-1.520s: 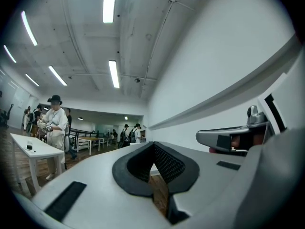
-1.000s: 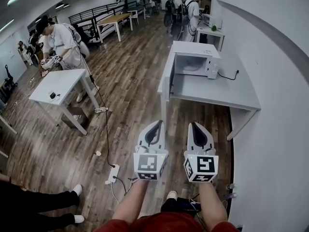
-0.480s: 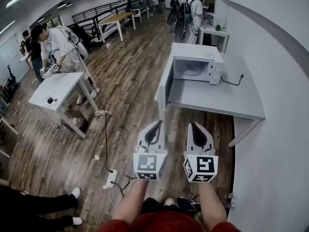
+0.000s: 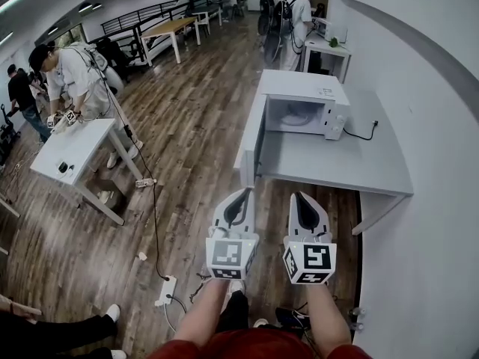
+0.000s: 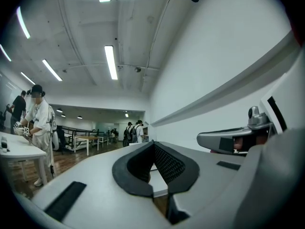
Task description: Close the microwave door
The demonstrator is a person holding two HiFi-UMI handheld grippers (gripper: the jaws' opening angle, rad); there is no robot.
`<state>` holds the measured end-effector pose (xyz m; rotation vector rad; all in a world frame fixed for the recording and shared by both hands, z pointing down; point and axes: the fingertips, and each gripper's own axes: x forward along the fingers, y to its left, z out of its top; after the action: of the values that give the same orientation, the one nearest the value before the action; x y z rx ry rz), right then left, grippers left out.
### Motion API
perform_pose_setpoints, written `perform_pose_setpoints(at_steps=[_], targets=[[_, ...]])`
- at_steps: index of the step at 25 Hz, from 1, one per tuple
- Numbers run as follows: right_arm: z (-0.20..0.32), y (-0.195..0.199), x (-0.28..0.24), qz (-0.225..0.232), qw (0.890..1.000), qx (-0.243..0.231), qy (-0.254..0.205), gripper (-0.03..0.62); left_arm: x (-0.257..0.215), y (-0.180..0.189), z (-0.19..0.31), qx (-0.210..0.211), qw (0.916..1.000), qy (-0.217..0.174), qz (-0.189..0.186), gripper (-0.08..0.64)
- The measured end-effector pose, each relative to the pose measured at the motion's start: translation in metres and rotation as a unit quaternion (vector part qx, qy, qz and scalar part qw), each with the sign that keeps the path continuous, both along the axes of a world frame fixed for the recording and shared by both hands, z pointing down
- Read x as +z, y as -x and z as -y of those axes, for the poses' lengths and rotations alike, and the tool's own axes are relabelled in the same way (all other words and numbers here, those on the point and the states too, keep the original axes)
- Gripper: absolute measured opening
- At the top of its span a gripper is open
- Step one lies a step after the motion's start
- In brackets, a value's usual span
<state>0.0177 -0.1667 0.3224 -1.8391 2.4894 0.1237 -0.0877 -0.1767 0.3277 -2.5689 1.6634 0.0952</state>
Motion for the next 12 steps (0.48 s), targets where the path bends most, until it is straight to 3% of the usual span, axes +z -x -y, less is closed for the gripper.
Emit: perform_pose_setpoints(at_steps=[12], targets=[[0.111, 0.043, 0.033, -0.007, 0.999, 0.003, 0.042, 0.029, 0.039, 0.037, 0.107, 0.030, 0.9992, 0.020, 0.018, 0.026]])
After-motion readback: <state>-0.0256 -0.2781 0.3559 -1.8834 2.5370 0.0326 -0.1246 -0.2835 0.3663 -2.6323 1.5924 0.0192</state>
